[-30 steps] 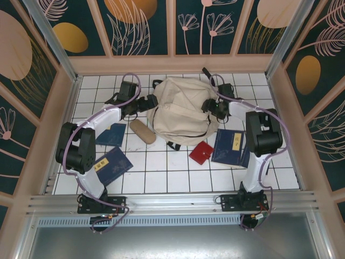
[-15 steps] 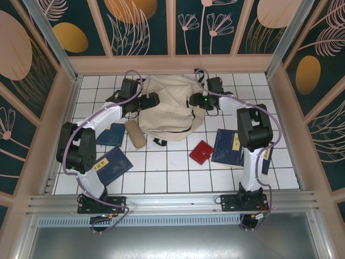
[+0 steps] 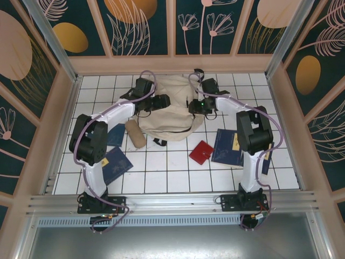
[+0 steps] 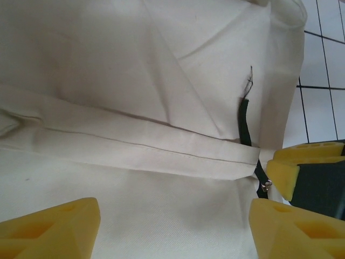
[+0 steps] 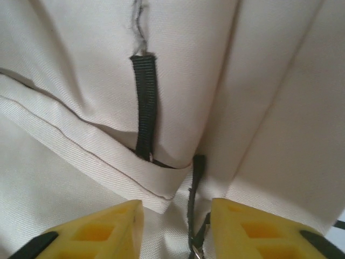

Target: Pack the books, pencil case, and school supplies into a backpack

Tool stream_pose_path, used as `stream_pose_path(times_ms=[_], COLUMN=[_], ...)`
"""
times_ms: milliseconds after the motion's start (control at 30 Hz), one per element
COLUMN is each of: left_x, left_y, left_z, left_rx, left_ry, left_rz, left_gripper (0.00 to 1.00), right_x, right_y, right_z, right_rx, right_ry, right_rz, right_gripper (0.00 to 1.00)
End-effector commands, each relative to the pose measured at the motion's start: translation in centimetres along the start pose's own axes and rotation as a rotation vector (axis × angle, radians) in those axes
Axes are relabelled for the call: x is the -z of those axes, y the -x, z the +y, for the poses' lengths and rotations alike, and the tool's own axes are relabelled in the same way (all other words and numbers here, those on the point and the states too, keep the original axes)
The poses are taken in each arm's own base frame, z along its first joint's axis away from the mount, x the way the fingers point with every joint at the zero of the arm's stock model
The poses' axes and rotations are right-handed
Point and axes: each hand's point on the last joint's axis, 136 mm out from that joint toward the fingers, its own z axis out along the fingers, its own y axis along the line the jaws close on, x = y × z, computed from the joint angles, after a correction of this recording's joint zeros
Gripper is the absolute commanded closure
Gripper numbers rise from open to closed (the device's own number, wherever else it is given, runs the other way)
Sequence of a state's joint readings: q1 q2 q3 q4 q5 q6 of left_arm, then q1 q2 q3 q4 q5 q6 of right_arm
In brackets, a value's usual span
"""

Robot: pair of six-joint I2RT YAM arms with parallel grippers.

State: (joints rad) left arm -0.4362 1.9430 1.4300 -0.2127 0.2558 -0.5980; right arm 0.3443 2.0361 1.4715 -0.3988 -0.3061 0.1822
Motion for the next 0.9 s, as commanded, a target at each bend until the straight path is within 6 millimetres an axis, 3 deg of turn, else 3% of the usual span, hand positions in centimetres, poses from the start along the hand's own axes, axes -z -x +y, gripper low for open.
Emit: stream_pose_path(times_ms=[0, 233, 433, 700, 767, 867], left_x=[-0.9, -2.5, -4.6, -7.5, -8.6, -9.9], left_y=[0.3, -0.6, 0.0, -0.7, -1.1, -0.5], left_z=[-1.4, -2.4, -3.1, -4.8, -4.2, -1.6], left_rx=[0.016, 0.041, 0.04, 0.037, 0.036, 0.021], left_ry=[-0.048, -0.113, -0.128, -0.169, -0.145, -0.014], left_rz=[0.007, 0.043, 0.051, 0.085, 0.091, 0.059], left_gripper=[0.29, 0.41, 0.51, 0.56, 0.57, 0.58], right_x=[-1.0, -2.3, -3.0, -1.1, -1.3, -1.8], right_y=[-0.2, -0.2, -0.6, -1.2, -1.5, -2.2], right_z=[0.0, -0.6, -0.8, -1.4, -1.3, -1.2], right_rx=[0.018, 0.041, 0.054, 0.066, 0.054, 0.051], right_ry=[0.008, -0.035, -0.047, -0.091, -0.078, -0.064], right_rz=[0.045, 0.07, 0.102, 0.079, 0.097, 0.13], right_gripper=[0.67, 0.74, 0.78, 0.71, 0.71, 0.74])
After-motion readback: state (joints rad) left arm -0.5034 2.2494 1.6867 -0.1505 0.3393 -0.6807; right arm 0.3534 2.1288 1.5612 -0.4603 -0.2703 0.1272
